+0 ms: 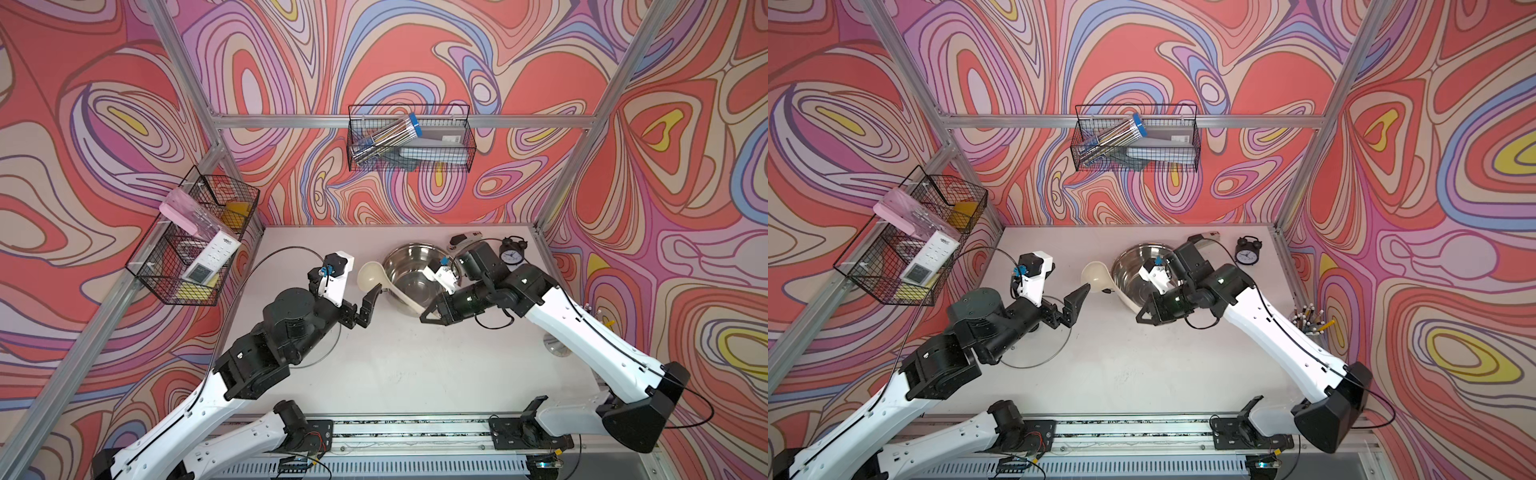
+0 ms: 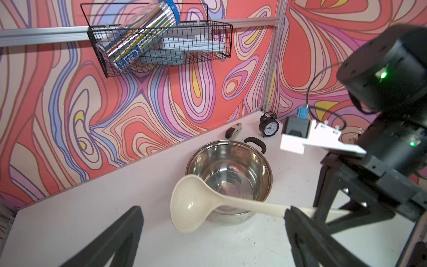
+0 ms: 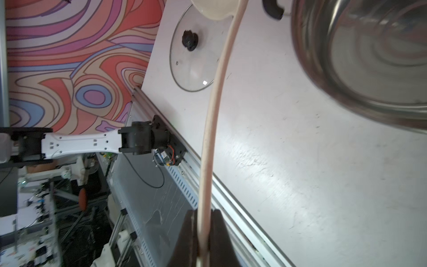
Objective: Stir the soup with a spoon
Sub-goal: Place the spoon at the center of the board, then reset both arms
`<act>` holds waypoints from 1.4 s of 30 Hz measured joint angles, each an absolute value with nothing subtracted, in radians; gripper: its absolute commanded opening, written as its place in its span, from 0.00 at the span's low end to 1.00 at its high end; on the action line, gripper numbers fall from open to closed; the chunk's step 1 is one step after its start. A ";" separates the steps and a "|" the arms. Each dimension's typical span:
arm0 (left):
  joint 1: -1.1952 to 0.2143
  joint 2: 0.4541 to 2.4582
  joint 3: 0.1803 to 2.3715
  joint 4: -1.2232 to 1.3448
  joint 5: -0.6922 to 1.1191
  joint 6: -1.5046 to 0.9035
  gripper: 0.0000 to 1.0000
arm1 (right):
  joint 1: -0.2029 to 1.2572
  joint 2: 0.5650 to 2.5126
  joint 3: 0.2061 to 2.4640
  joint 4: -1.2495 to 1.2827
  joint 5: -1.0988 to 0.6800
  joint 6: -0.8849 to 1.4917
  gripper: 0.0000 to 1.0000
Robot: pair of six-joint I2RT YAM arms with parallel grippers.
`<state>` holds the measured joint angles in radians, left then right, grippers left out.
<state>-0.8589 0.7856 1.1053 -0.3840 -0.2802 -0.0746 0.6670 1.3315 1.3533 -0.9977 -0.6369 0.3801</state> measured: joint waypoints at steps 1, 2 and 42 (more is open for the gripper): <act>-0.859 0.779 1.107 -0.389 -0.285 -0.075 0.99 | 0.674 1.323 1.303 -0.967 -0.681 0.389 0.00; -0.859 0.774 1.107 -0.393 -0.288 -0.075 0.99 | 0.682 1.322 1.260 -0.938 -0.717 0.395 0.00; -0.859 0.877 1.019 -0.392 -0.382 -0.101 0.99 | 0.700 1.098 1.032 -0.553 0.123 0.216 0.98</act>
